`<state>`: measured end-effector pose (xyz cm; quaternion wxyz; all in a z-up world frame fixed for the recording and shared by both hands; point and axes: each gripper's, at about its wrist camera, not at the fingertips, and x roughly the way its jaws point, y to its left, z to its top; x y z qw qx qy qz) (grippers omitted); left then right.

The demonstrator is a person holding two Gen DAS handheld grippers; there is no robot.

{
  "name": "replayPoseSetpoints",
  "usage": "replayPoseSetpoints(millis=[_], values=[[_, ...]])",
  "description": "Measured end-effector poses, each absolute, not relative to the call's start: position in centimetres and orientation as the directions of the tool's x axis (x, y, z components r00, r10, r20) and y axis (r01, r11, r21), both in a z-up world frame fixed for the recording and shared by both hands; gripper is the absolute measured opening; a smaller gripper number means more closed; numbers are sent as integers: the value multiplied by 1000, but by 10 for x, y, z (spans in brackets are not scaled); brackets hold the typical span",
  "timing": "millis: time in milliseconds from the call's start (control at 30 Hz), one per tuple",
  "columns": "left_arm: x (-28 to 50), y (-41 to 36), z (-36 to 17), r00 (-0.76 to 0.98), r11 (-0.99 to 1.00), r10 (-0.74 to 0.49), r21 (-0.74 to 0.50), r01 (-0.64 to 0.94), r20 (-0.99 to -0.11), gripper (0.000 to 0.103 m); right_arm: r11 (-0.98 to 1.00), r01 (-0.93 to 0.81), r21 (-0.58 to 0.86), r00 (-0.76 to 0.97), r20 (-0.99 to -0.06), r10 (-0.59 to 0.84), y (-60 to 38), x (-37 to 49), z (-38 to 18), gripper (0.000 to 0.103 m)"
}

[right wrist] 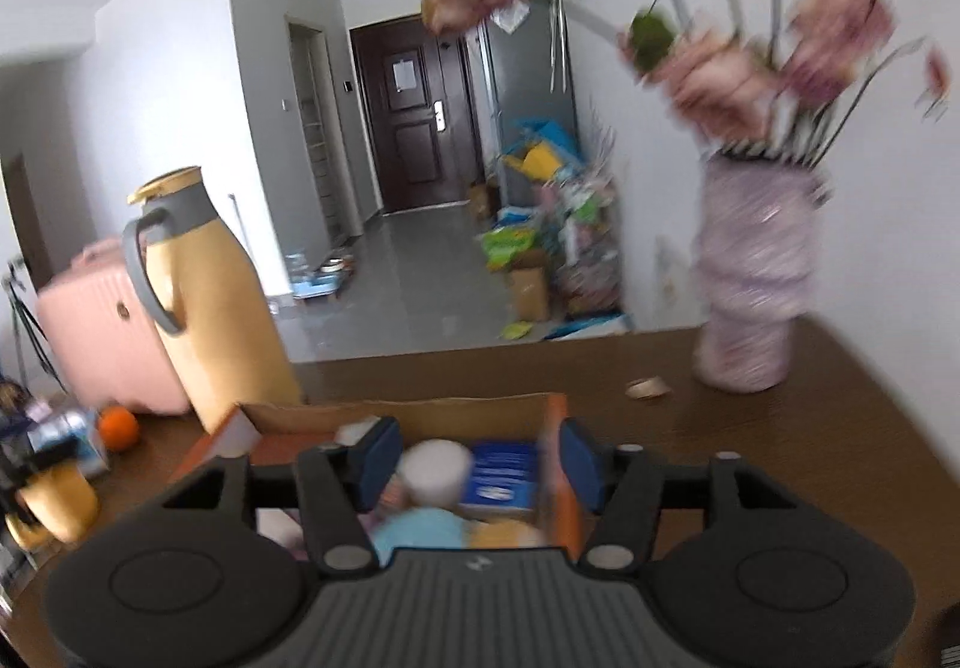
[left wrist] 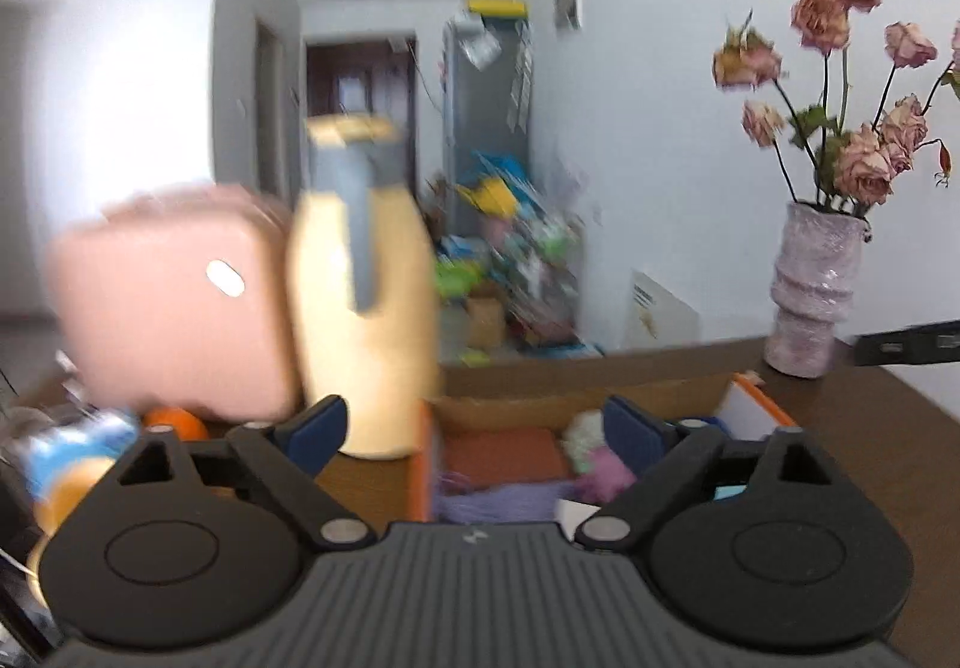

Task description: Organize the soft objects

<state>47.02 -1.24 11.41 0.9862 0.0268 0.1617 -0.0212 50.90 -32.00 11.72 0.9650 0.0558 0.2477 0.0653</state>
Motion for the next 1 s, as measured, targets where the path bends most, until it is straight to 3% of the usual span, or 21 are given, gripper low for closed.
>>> replayPoseSetpoints(millis=[100,133,200,433,667,1000], values=[[432,-6,117,981,995,32,94,-15,-192,103,995,-98,10,926,-364,95,-325,460,120,90],[423,-4,118,982,996,32,91,-16,-184,103,996,-93,-12,942,-325,84,-325,445,118,91],[404,-2,116,982,997,30,76,-16,-185,103,995,-98,-13,957,-275,90,-327,422,114,91],[354,0,114,985,999,26,43,-19,-173,103,994,-97,60,970,-217,108,-328,369,109,91],[293,0,108,992,999,17,39,-13,-125,103,995,-96,41,981,-166,101,-320,311,107,91],[172,0,69,995,999,-6,38,10,-104,103,992,-126,23,975,-182,128,-293,185,60,92]])
